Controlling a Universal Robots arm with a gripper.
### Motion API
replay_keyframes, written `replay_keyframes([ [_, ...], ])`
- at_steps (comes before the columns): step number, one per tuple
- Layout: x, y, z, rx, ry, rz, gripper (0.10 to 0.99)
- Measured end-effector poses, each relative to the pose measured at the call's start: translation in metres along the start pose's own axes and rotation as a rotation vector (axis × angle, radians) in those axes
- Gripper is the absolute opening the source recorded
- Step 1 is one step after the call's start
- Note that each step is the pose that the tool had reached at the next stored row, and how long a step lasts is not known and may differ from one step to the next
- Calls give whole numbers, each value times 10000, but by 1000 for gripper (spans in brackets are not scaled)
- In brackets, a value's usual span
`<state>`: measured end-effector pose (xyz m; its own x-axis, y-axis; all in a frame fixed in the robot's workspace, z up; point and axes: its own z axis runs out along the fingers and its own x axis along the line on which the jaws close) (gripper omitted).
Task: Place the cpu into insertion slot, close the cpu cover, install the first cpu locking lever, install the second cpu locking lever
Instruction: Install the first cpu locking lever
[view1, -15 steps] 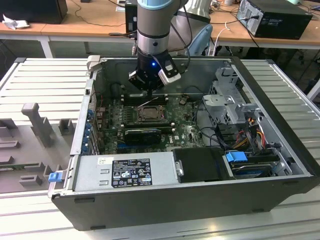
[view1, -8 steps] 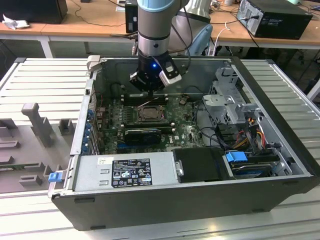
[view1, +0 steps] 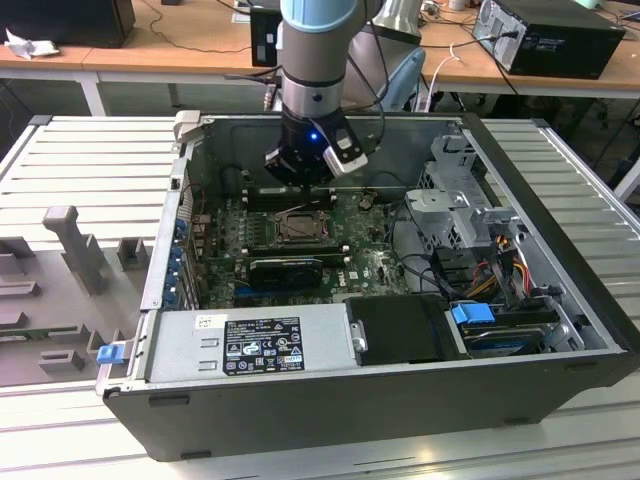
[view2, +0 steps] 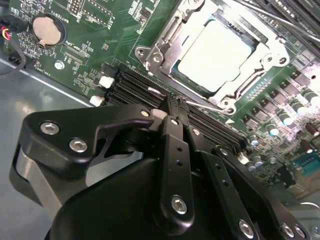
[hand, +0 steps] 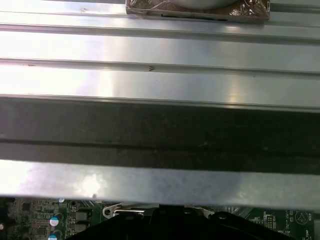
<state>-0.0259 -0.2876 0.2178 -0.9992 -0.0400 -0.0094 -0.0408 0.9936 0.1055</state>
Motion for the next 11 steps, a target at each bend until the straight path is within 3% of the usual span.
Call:
replay_keyframes([
  [11, -52, -6, 83, 2, -62, -37, 106],
])
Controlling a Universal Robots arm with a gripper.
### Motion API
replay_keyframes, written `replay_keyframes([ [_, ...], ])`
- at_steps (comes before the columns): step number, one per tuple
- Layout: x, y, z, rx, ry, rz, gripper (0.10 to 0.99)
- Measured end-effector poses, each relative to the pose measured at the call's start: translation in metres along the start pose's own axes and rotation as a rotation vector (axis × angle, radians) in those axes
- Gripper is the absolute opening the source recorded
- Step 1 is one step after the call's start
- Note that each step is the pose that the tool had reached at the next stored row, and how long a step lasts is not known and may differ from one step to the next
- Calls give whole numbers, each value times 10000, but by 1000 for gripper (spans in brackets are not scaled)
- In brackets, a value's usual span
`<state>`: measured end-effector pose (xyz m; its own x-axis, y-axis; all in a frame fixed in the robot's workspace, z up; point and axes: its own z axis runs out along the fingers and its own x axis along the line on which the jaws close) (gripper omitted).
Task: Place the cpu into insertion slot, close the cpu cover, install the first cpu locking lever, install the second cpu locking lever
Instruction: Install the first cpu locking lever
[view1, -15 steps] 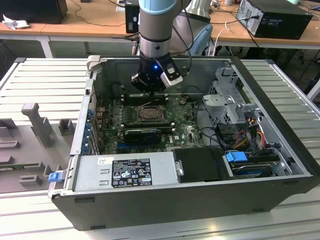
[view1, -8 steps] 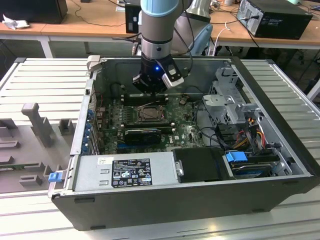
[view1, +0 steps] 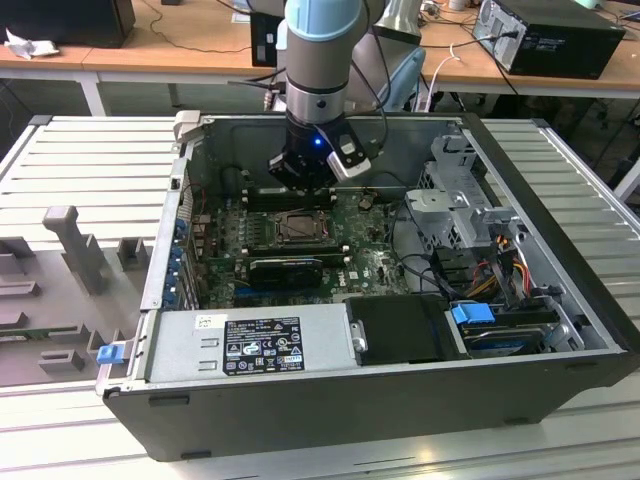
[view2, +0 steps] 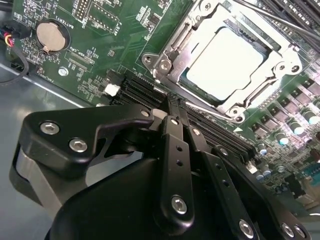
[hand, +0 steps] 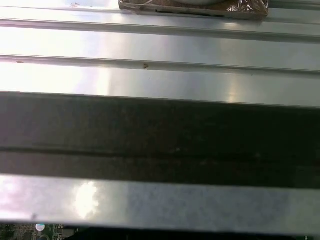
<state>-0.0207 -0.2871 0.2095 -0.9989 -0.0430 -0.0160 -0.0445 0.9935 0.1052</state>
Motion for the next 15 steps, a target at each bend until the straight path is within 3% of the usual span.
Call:
replay_keyframes([
  [15, -1, -7, 59, 54, -7, -2, 106],
])
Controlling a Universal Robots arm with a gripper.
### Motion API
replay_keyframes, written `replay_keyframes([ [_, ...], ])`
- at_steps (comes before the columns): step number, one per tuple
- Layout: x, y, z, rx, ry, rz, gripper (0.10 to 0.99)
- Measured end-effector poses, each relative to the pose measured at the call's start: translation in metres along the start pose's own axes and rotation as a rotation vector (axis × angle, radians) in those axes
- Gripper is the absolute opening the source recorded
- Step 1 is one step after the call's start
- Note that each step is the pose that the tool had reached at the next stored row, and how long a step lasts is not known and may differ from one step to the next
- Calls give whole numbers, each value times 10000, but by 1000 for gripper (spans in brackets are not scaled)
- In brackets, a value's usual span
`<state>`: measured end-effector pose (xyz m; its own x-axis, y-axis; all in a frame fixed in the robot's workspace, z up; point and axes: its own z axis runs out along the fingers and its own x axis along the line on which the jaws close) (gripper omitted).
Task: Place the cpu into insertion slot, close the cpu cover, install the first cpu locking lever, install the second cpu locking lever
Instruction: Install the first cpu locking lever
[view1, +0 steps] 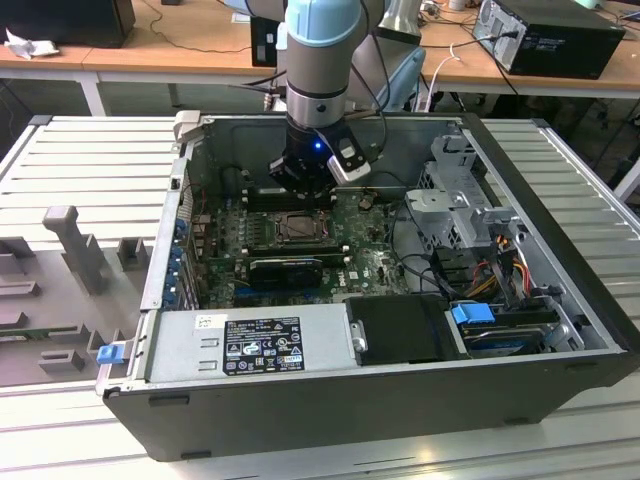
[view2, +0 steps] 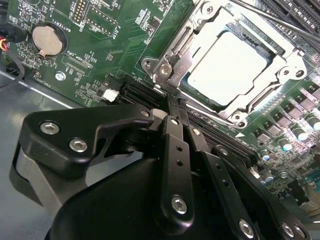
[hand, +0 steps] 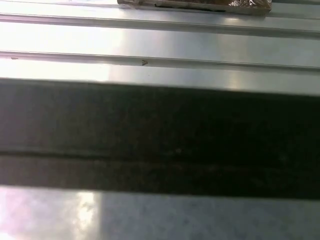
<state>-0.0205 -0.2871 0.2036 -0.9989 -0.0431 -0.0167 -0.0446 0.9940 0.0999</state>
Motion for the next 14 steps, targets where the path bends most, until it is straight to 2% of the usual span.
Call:
replay_keyframes([
  [7, -1, 0, 2, 56, 0, -1, 106],
  [10, -3, -1, 3, 120, 3, -2, 106],
  [14, -3, 1, -2, 121, 2, -2, 106],
])
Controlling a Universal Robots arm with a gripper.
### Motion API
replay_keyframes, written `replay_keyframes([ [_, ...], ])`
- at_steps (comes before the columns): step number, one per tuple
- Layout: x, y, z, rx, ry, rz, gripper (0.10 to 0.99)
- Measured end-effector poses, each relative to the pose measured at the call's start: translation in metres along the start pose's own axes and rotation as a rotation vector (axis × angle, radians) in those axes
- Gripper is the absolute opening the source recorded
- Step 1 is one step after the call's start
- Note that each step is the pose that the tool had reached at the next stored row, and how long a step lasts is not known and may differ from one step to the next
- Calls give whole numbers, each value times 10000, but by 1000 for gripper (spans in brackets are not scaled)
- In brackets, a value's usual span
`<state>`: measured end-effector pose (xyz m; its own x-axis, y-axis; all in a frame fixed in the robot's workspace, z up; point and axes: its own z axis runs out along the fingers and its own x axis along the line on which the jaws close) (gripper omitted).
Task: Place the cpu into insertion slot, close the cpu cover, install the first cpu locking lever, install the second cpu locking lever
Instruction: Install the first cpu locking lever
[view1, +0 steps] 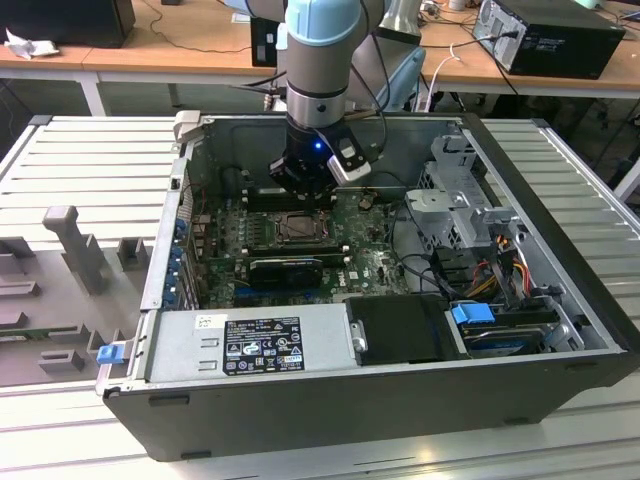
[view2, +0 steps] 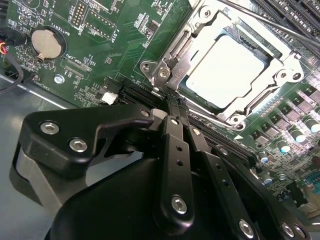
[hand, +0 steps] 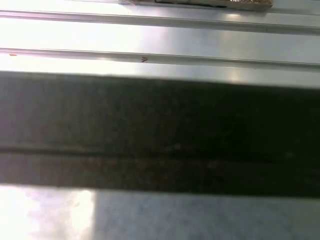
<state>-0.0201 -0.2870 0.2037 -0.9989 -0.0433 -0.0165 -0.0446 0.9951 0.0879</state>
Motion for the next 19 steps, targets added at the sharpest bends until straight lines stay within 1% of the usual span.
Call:
replay_keyframes([
  [5, 0, 2, -17, 1, 0, 0, 106],
  [9, -1, 1, -11, 121, 7, -3, 106],
  [14, -3, -1, 7, 216, 12, -3, 106],
  [17, -5, -3, 24, 232, 15, -2, 106],
  [19, -9, -4, 28, 196, 11, -2, 106],
])
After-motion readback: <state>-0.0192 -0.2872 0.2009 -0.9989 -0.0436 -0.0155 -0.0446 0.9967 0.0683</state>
